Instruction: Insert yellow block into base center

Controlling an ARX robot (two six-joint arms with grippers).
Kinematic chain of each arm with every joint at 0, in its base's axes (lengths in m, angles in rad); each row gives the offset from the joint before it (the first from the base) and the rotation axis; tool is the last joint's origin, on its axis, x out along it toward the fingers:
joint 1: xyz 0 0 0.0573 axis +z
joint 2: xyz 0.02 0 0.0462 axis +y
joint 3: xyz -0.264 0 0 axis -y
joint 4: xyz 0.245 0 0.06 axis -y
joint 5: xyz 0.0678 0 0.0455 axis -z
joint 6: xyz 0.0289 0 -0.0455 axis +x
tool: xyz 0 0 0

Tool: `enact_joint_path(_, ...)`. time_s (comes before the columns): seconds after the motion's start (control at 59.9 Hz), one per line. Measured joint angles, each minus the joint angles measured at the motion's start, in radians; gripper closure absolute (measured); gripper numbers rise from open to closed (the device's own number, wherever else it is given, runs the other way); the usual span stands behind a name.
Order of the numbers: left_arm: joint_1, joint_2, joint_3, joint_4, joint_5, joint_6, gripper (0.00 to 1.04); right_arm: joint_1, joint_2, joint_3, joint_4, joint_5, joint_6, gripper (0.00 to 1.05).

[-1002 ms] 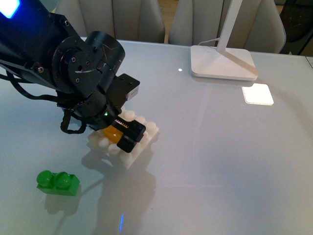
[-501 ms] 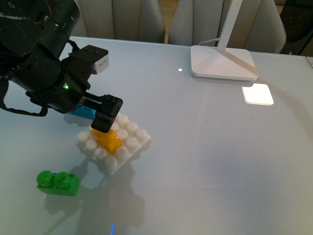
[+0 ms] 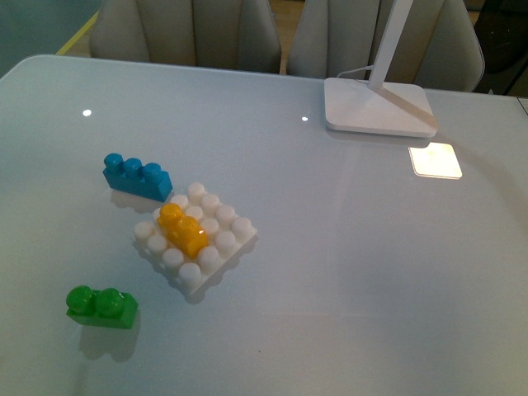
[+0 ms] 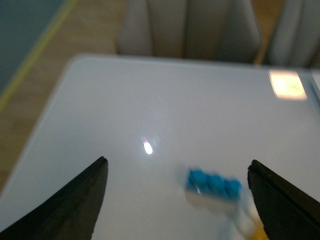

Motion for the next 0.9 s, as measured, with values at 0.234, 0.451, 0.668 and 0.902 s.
enact_joint_path(0.234, -0.058, -0.158, -0.207, 0.296, -0.067, -0.027, 0.74, 0.0, 0.0, 0.0, 0.0, 0.001, 0.0, 0.09)
enact_joint_path(0.451, -0.075, -0.305, -0.334, 0.256, -0.072, -0.033, 1.02, 0.0, 0.0, 0.0, 0.0, 0.0, 0.0, 0.09)
enact_joint_path(0.668, -0.076, -0.406, -0.436, 0.25, -0.071, -0.033, 1.02, 0.0, 0.0, 0.0, 0.0, 0.0, 0.0, 0.09)
enact_joint_path(0.902, -0.076, -0.587, -0.477, 0.113, -0.071, -0.033, 1.02, 0.0, 0.0, 0.0, 0.0, 0.001, 0.0, 0.09)
